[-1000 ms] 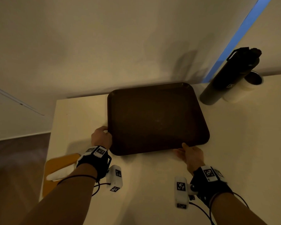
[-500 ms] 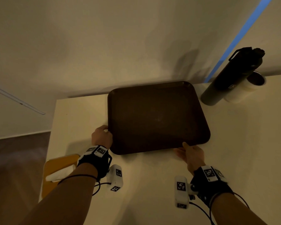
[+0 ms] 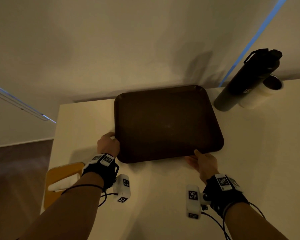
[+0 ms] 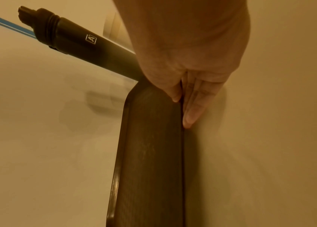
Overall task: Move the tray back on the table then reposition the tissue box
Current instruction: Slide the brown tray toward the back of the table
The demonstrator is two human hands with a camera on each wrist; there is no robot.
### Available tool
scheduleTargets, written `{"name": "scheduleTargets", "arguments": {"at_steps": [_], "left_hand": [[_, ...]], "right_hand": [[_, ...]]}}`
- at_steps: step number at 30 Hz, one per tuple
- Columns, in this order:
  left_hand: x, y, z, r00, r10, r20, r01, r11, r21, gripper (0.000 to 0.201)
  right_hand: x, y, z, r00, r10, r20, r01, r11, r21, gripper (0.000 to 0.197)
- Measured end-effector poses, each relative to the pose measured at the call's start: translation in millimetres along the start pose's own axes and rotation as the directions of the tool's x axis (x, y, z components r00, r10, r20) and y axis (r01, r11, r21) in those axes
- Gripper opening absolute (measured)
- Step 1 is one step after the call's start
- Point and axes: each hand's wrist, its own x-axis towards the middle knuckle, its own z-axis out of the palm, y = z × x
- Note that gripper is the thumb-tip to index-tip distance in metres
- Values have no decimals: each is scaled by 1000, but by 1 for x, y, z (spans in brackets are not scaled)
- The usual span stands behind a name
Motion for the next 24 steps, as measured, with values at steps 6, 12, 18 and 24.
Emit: {"name": "scheduleTargets", "arguments": {"at_steps": [6,12,18,24], "left_hand": [[1,-1,-1,1000,0,7,0,1000,-13,42],[-10,-2,-13,1000,-14,-12,14,998,-59,45],[-52,0,-31,997,24,-77,-34,991,-130,41],[-115,-18,-49,991,64,-115,-97,946,-309,29]], "right_hand": [[-1,-1,0,1000,16,-8,-15,1000,18,9],[-10,-2,-9,1000,25,14,-25,1000,-9,17],[-34,11,-15,997,-47,67,53,995,-81,27],[-77,42,-8,959,-144,245,216,929,-299,26]]}}
